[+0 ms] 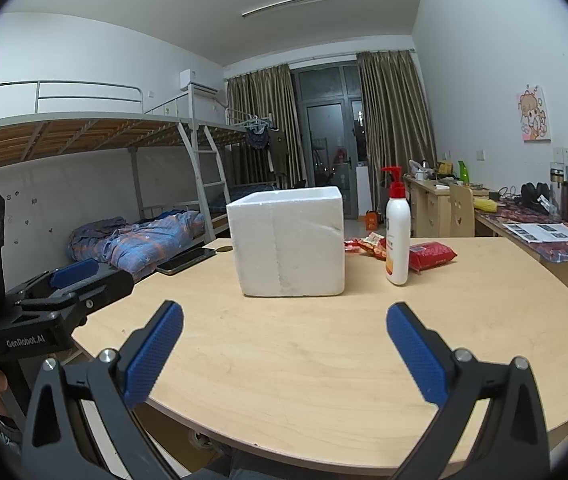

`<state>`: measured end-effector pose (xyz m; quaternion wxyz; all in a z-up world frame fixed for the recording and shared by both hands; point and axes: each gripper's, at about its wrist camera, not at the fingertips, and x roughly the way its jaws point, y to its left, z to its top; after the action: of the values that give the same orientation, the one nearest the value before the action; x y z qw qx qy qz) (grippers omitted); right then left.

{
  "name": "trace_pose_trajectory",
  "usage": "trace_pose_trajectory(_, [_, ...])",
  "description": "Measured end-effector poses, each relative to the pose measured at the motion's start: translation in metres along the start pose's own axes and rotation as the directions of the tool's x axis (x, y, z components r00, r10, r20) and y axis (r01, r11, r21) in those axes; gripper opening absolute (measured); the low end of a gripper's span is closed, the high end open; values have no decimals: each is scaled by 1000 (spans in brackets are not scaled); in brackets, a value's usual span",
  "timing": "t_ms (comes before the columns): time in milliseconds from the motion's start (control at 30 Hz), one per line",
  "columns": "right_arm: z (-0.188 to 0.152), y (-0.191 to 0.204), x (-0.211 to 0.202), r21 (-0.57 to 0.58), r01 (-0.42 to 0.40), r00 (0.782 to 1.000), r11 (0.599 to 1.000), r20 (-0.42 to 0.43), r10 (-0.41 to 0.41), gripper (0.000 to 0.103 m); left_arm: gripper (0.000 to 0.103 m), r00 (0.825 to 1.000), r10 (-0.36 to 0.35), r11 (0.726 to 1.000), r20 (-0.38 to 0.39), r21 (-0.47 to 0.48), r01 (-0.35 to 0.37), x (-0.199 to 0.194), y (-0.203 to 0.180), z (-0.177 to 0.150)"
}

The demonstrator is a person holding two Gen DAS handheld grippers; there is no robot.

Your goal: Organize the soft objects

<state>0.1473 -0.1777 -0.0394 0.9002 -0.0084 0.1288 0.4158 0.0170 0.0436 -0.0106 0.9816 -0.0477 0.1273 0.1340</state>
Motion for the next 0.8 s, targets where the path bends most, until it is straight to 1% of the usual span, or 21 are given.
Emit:
trace_pose_trajectory(467, [0,1,2,0,-4,1000,1000,-5,4,103,103,1000,-1,1000,-3,-6,1,-1,-1,-1])
trace_pose_trajectory(700, [0,-4,-1,36,-6,1000,999,17,6,103,103,1000,1,1000,-4,-5,-1,-1,-1,-1])
trace_pose_trajectory(800, [0,-6,-1,46,-17,1000,999,12,17,103,103,1000,1,1000,-8,-5,-1,-2,-1,-2])
